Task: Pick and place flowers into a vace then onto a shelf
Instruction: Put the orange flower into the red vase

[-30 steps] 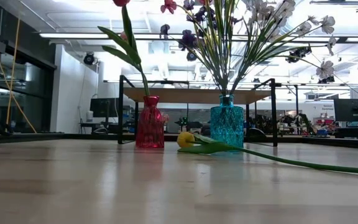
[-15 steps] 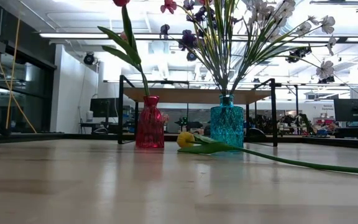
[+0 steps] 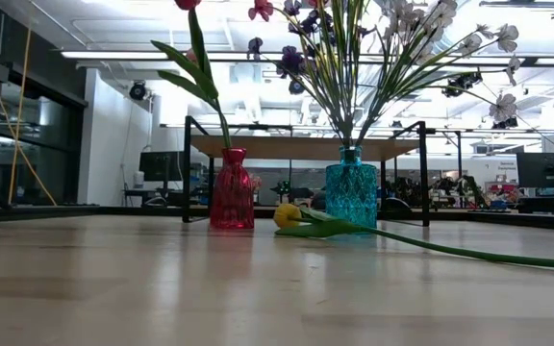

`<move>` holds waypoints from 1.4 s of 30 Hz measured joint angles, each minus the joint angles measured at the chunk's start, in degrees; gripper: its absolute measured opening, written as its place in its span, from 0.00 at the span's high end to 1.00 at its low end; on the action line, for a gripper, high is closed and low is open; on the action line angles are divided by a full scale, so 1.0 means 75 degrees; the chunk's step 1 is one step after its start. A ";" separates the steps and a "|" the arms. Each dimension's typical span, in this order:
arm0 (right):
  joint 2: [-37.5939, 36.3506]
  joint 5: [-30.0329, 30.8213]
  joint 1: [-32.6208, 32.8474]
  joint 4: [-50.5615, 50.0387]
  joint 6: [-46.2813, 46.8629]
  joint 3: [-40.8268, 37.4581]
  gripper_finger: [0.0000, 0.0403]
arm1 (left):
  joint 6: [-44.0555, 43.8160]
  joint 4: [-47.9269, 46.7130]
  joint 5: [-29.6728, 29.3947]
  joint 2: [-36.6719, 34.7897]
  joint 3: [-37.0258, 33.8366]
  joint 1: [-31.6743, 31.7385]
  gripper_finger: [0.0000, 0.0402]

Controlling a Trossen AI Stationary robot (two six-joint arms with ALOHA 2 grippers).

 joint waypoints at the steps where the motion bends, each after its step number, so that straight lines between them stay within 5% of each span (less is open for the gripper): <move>1: 0.0000 0.0036 0.0000 0.0000 -0.0002 0.0000 0.49 | -0.0098 -0.0039 0.0000 0.0000 0.0000 0.0077 0.92; 19: 0.0000 0.0417 -0.0003 -0.0052 -0.0341 0.0000 0.49 | -0.0348 -0.0021 0.0285 0.0139 -0.0097 0.0237 0.92; 42: 0.0000 -0.0032 0.0000 -0.0228 0.0039 0.0000 0.49 | -0.5338 -0.0023 -0.0005 0.0233 -0.4373 0.0648 0.92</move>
